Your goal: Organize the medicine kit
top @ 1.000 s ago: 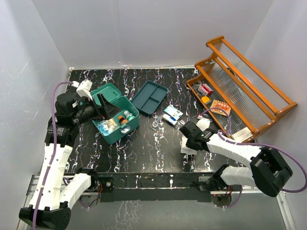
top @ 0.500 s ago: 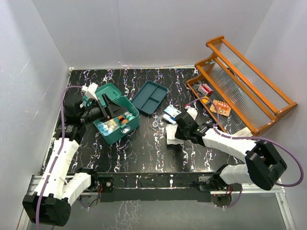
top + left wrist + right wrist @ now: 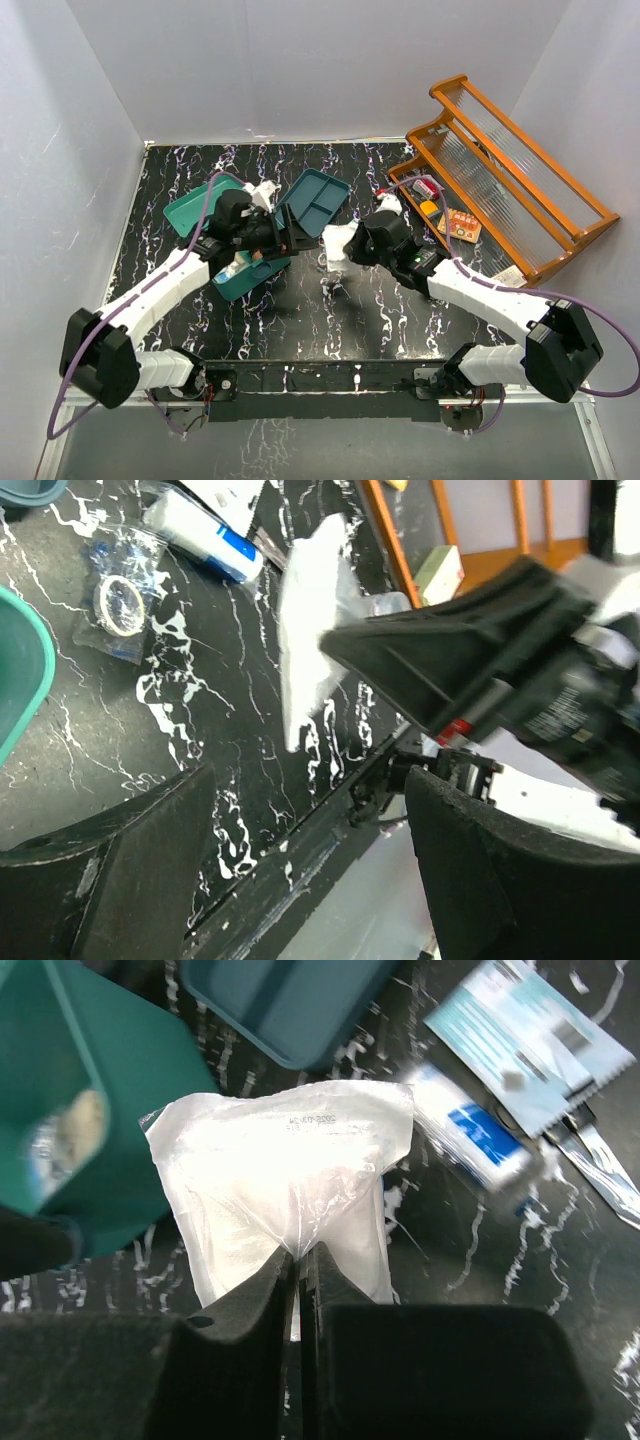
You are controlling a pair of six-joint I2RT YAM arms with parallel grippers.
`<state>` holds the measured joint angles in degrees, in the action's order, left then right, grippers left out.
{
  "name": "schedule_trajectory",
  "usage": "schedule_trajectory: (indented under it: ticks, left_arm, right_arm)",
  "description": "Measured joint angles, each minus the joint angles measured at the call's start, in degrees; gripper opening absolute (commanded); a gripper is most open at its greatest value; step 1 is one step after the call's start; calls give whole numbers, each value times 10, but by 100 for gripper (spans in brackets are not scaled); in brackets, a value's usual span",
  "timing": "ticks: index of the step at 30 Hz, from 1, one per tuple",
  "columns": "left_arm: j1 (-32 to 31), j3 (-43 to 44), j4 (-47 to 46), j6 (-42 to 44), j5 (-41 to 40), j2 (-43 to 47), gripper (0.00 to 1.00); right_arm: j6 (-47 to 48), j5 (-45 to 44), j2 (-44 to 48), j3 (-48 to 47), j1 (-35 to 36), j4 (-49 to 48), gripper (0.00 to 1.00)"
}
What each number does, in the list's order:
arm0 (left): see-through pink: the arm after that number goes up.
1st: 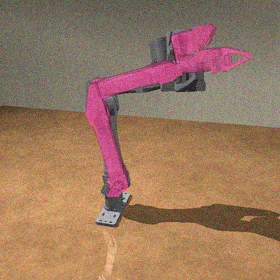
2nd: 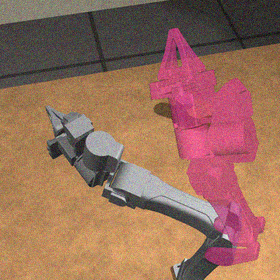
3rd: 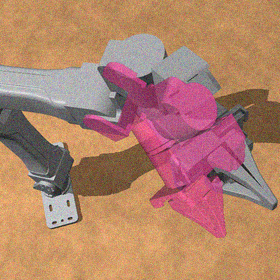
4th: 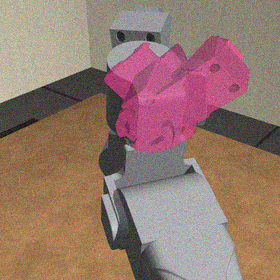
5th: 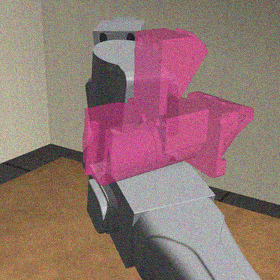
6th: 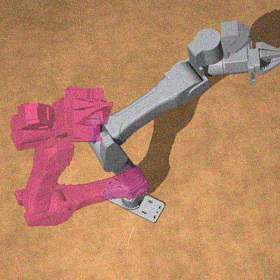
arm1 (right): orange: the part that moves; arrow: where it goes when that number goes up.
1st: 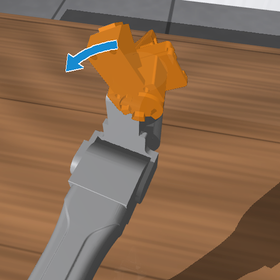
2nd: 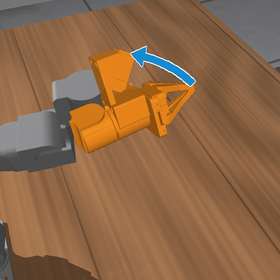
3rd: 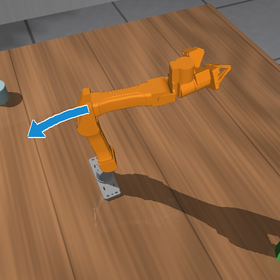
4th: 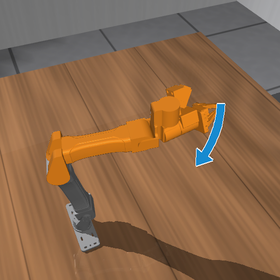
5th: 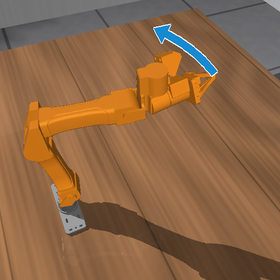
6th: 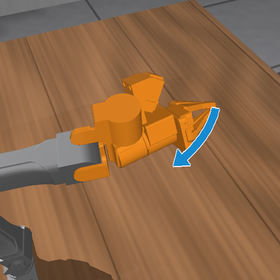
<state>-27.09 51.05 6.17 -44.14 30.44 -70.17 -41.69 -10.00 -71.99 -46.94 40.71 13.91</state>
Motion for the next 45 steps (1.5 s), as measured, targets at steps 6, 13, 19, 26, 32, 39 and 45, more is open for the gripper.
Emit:
schedule_trajectory:
  ticks: [6,13,19,26,32,39,45]
  left_arm:
    - [-35,28,-11,0,-65,-54,69]
    - [-40,42,-43,-13,-75,-91,58]
    - [-45,46,-65,-23,-66,-120,44]
    - [-47,47,-79,-24,-52,-122,19]
    - [-46,47,-79,-12,-50,-122,2]
    - [-47,67,-48,23,-54,-116,0]
    - [-44,103,20,58,-79,-82,0]
  right_arm:
    - [16,26,-2,-24,0,-23,5]
    - [27,55,-8,-39,0,-23,5]
    - [28,70,-13,-52,0,-27,5]
    - [27,79,-20,-52,0,-33,9]
    - [26,80,-21,-52,0,-35,26]
    - [22,45,-29,-52,0,-25,32]
    - [10,6,-33,-52,0,9,43]
